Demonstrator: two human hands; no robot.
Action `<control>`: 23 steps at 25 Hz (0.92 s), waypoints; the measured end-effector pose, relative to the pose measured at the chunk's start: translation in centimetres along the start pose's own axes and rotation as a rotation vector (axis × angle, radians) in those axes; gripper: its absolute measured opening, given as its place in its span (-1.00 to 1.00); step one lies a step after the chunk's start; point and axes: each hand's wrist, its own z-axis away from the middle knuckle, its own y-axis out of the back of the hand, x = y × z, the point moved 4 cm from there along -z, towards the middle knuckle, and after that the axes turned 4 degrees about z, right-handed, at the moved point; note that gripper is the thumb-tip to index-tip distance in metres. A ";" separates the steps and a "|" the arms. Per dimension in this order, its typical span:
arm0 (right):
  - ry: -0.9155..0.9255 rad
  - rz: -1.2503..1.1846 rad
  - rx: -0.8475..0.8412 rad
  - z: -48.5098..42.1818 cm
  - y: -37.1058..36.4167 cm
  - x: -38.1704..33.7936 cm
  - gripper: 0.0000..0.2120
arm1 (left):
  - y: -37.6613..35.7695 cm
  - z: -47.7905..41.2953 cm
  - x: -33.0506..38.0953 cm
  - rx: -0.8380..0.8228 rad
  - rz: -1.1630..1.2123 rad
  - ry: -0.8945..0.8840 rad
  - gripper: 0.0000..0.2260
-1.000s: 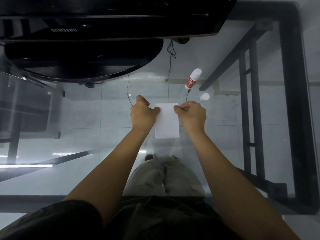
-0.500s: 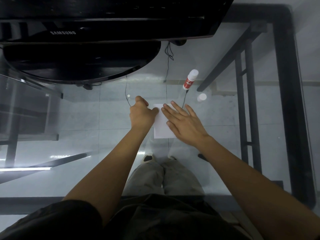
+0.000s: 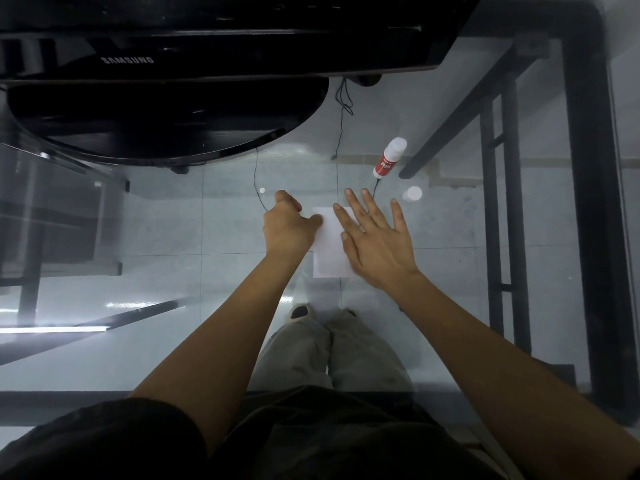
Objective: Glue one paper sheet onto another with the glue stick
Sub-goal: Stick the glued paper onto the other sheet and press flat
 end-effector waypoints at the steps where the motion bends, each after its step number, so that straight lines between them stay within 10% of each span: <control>1: -0.007 0.005 0.000 0.1 0.0 0.3 -0.47 | 0.0 0.0 0.0 -0.006 0.001 0.001 -0.68; 16: 0.073 -0.143 -0.014 0.3 -0.5 1.0 -0.50 | 1.1 -0.4 -0.8 -0.001 -0.283 -0.047 -0.50; 23: 0.069 -0.203 0.060 0.3 -0.7 0.9 -0.50 | 1.2 0.3 -1.2 -0.090 -0.519 -0.890 -0.48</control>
